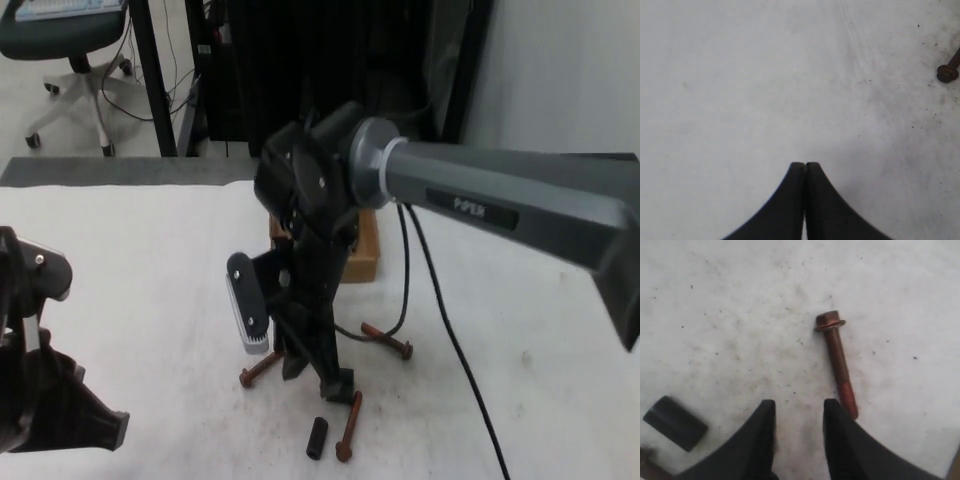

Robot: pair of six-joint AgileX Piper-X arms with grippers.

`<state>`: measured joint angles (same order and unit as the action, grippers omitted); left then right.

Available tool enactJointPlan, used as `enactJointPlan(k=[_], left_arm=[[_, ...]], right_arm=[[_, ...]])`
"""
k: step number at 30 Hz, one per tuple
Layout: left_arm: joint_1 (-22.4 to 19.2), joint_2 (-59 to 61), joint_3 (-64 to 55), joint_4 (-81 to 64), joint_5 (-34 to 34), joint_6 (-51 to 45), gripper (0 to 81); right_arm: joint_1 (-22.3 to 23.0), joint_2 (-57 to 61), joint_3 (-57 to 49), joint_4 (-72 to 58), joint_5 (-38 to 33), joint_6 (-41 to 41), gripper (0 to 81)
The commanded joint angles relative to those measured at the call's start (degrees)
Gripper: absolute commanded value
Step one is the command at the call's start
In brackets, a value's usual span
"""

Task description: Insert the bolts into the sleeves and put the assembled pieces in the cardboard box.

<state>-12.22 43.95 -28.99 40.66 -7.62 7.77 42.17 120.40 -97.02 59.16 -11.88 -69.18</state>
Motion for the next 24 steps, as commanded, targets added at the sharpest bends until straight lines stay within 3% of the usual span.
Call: enactJointPlan(k=[1, 14, 24], left_arm=[[0.09, -0.57, -0.19, -0.54, -0.51, -0.52, 0.3], [-1.49, -0.57, -0.19, 1.13, -0.04, -0.92, 0.3], [-1.49, -0.57, -0.19, 0.73, -0.04, -0.92, 0.3]], right_arm=[[-0.32, -0.45, -0.24, -0.42, -0.53, -0.9, 31.0], [-0.32, 5.34, -7.12, -3.66, 0.99, -0.25, 31.0], [-0.66, 8.16, -10.78, 0.96, -1.98, 1.56, 31.0]])
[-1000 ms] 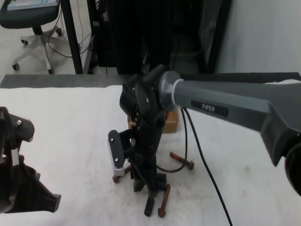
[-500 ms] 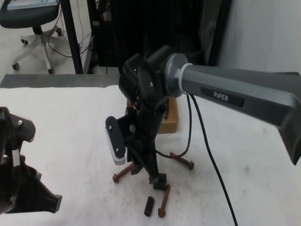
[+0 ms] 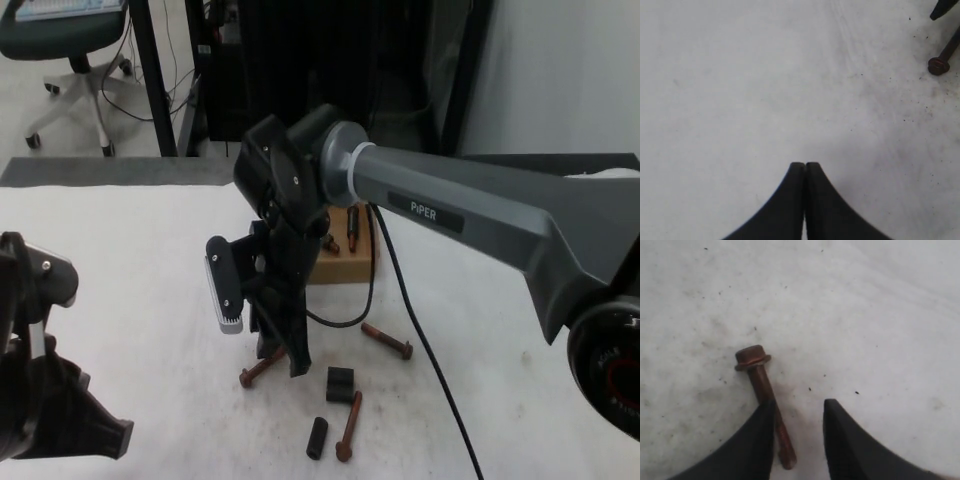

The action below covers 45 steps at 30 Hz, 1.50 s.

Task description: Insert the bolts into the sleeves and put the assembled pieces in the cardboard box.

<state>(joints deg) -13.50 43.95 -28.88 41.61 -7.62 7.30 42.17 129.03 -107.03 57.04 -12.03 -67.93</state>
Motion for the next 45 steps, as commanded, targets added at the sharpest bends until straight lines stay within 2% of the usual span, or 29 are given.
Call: enactJointPlan(k=[1, 6, 36, 38, 40, 41, 45], left_arm=[[-0.21, -0.57, -0.3, -0.29, -0.04, -0.45, 0.3], [-0.21, -0.57, -0.3, -0.31, -0.04, -0.45, 0.3], [-0.21, -0.57, 2.65, -0.04, -0.04, -0.45, 0.3], [-0.21, -0.57, 3.29, -0.32, -0.04, -0.45, 0.3], [-0.21, -0.57, 3.56, -0.31, -0.04, -0.45, 0.3], [-0.21, -0.57, 3.58, -0.31, -0.04, -0.45, 0.3], [-0.21, -1.33, 3.55, -0.75, -0.04, -0.45, 0.3]], right_arm=[[-0.76, -0.48, -0.77, 4.14, -1.96, 0.31, 31.0], [-0.79, -0.48, -0.77, 5.08, -2.06, 0.19, 26.5], [-0.25, 3.3, -0.77, 3.69, -3.25, 1.45, 25.8], [-0.25, 3.4, -0.77, 3.72, -3.25, 2.08, 18.8], [-0.25, 3.55, -0.77, 3.72, -3.14, 3.74, 4.0], [-0.25, 3.55, -0.77, 3.72, -3.05, 4.5, 0.7], [-0.25, 2.5, -0.92, 3.81, -2.88, 8.5, 0.8]])
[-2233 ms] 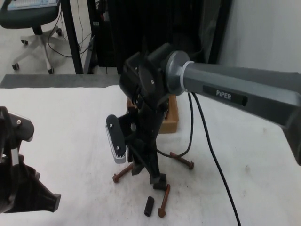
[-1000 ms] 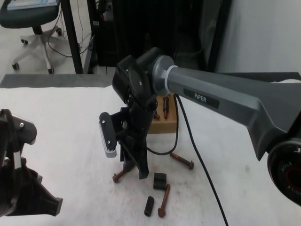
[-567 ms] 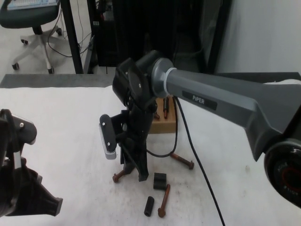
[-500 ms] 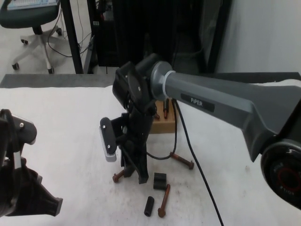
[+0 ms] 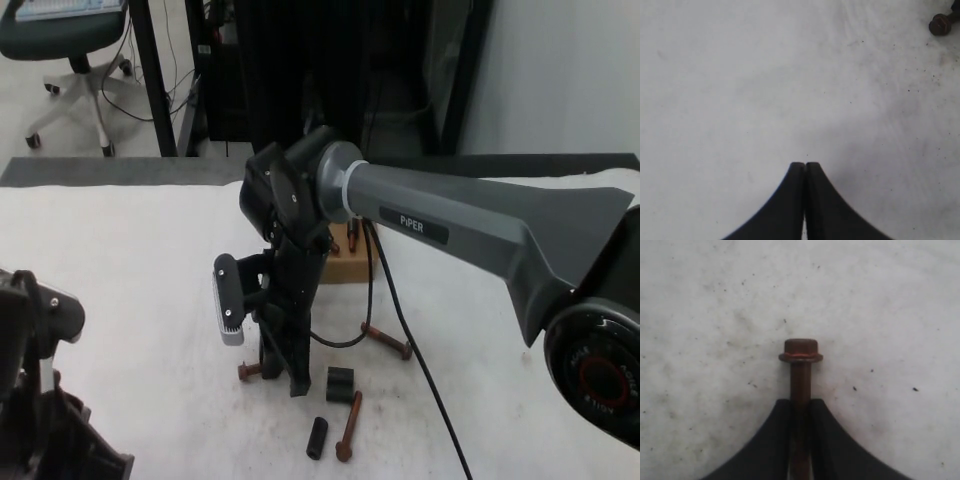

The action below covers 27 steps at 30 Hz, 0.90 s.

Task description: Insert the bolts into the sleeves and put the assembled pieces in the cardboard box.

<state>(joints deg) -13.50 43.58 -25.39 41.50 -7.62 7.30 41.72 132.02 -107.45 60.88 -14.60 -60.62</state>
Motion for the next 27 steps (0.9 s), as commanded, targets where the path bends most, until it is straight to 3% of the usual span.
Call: enactJointPlan(k=[1, 10, 27], left_arm=[[-0.21, -1.23, 0.06, -0.64, -0.04, -0.45, 0.3], [-0.21, -3.78, 0.06, -0.64, -0.04, -0.45, 0.3], [-0.21, -5.1, -4.57, -0.11, -0.04, -0.45, 0.3]], right_arm=[[0.2, -0.98, -0.5, -0.03, 0.17, 2.31, 0.8], [-0.73, -5.27, -0.5, 1.61, 15.11, 34.36, 0.8], [-1.23, -5.51, -0.36, 1.36, 15.11, 39.58, 0.8]])
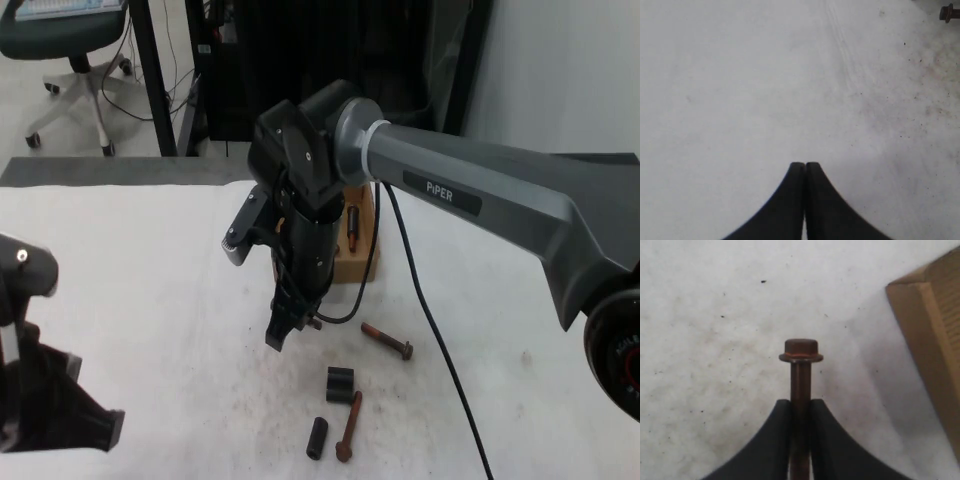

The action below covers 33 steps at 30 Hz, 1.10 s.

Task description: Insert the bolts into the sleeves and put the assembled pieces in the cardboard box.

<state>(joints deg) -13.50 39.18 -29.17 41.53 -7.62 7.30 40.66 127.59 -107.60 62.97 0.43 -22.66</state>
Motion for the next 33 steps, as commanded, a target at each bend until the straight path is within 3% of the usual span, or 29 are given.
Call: enactJointPlan(k=[1, 3, 9, 16, 33], left_arm=[[-0.21, -0.69, -0.78, -0.14, -0.04, -0.45, 0.3], [-0.21, -0.69, -0.78, -0.14, -0.04, -0.45, 0.3], [-0.21, -0.69, -0.9, 0.3, 2.4, -0.45, 0.3], [-0.21, -0.69, -1.62, 2.88, 2.39, -0.45, 0.3], [-0.21, -0.69, -1.64, 6.25, 2.39, 0.15, 0.3]], right_arm=[[-0.17, -1.07, -0.21, -0.86, 0.08, 1.75, 0.1], [-0.17, -1.07, -0.21, -1.0, -0.77, 1.75, 4.7], [-0.17, -1.07, -0.21, -0.99, -1.84, 2.32, 36.5], [-0.17, -0.93, -0.21, -2.21, -1.84, 2.44, 34.0], [0.06, 3.14, -0.21, -1.4, -3.56, -7.43, 33.8]])
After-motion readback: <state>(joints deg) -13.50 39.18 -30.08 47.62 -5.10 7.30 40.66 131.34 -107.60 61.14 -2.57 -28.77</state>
